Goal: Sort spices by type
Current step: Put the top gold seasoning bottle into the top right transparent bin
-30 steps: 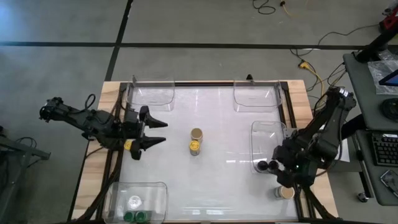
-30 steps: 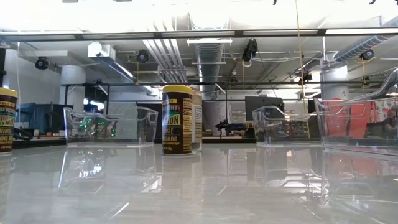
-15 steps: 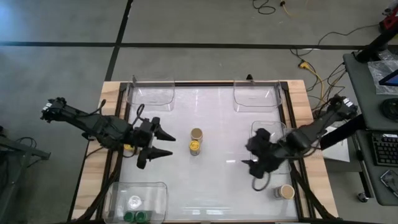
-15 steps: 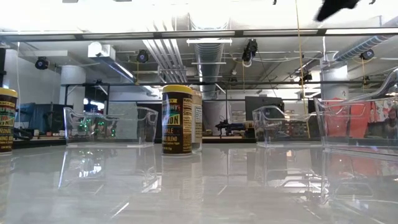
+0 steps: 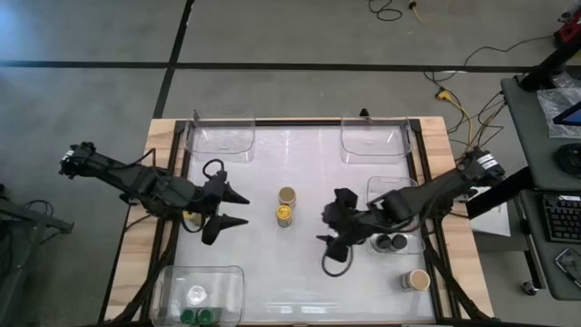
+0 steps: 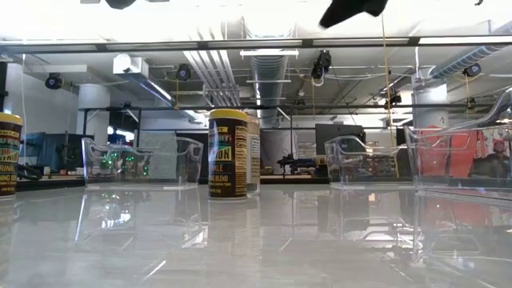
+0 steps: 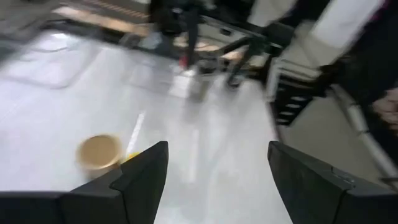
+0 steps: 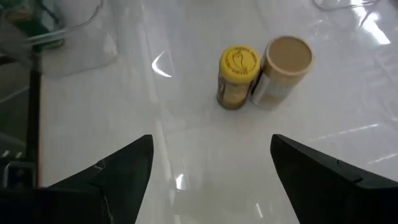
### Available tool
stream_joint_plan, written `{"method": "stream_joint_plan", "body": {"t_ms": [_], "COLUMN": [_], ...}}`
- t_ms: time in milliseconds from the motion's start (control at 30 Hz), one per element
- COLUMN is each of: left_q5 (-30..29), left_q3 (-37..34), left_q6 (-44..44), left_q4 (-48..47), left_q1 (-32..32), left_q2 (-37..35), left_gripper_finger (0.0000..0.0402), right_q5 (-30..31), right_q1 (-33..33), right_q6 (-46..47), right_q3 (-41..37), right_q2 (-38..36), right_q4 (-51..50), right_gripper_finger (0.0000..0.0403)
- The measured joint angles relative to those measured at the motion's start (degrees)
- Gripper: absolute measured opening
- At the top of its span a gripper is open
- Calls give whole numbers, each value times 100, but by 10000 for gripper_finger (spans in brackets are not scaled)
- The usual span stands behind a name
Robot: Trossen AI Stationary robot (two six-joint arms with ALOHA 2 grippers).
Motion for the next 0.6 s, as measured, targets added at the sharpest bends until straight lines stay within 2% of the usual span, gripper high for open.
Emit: {"method": "stream_joint_plan", "body": {"t_ms": [300,500,600], "left_q5": [-231,-1117,-1166], "left_q3": [138,62,-55], "left_q6": [-244,-507,-501], "left_q4": [-1130,-1565,-1575], "left_q1": [1,2,2], "left_q2": [-236,-555,-649], "left_gripper_finger": [261,261,261], "right_q5": [-191,-161,-149], "right_q1": [-378,-549,-698], "right_q6": [-357,-570,-670], "right_q3": [10,10,4], "right_q2": [678,793,811], "right_q4": [1084,1459,1609], "right_gripper_finger": [314,312,316]}}
